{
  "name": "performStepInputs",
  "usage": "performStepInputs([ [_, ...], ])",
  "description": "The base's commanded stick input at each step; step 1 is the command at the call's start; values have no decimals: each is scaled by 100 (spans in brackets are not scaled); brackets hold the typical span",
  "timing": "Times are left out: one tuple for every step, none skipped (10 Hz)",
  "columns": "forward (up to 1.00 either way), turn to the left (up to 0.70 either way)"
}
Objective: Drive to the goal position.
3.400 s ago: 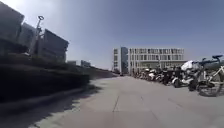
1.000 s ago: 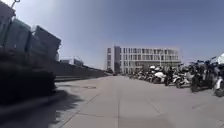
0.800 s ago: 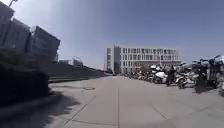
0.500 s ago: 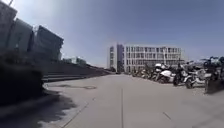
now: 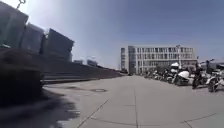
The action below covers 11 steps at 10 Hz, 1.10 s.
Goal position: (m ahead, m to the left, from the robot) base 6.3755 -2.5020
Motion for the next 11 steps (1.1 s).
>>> performStepInputs([
  [100,2],
  [100,2],
  [100,2],
  [100,2],
  [100,2],
  [100,2],
  [100,2],
  [100,2],
  [100,10],
  [100,36],
  [100,42],
])
